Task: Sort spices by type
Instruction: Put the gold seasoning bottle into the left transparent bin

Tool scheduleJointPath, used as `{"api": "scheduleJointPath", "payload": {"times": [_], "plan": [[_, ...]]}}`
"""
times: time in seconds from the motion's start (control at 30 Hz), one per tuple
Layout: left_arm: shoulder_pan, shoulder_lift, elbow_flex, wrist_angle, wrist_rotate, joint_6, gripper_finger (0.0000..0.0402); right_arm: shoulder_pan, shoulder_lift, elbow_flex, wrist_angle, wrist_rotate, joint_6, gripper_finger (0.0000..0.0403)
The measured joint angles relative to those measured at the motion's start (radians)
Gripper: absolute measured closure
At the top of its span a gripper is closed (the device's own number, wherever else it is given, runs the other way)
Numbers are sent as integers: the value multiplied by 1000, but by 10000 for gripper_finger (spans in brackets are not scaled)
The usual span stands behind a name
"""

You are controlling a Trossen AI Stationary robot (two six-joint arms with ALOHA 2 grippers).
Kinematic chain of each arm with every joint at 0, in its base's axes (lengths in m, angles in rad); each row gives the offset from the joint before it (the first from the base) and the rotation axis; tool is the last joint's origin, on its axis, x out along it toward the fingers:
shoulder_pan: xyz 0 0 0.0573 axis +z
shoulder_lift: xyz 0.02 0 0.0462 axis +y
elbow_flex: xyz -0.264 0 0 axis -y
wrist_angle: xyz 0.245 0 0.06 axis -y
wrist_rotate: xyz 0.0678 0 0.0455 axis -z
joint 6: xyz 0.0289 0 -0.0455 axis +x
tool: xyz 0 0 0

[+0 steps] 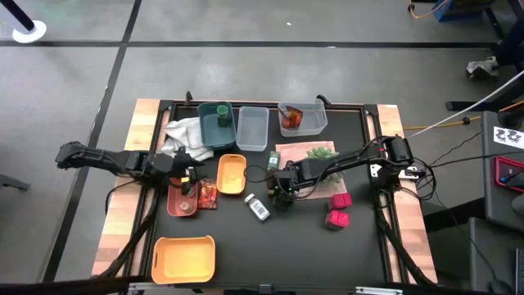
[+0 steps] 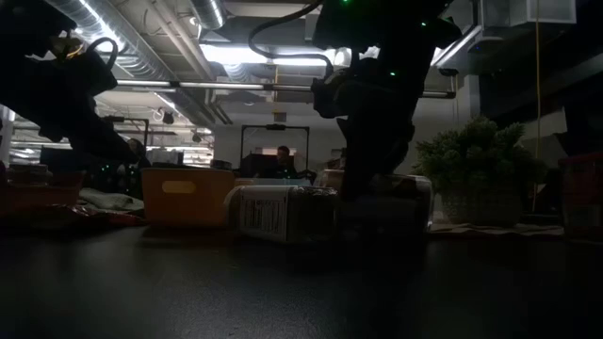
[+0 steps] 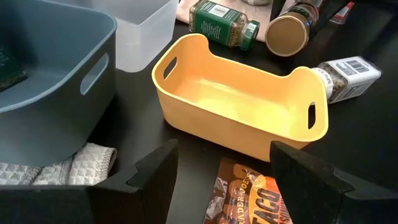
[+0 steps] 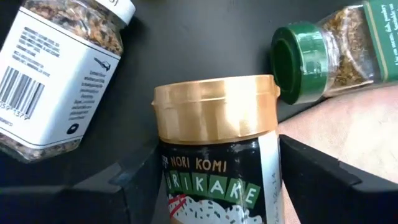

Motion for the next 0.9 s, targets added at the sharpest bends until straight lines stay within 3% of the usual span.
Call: {"api": "scheduleJointPath", "payload": {"times": [0.17, 0.43, 0.73, 0.9], "plan": [[0, 0, 0, 6, 0, -19, 164, 0, 0, 21, -29, 0, 0, 126], [0, -1, 0, 160, -1, 5, 164, -1, -1, 172, -101, 66, -56, 126], [0, 1, 0, 333, -7, 28, 164, -28, -2, 286, -28, 330, -222, 125], [0, 15, 1, 464, -127, 56, 164, -86, -2, 287, 131, 373, -330, 124]]}}
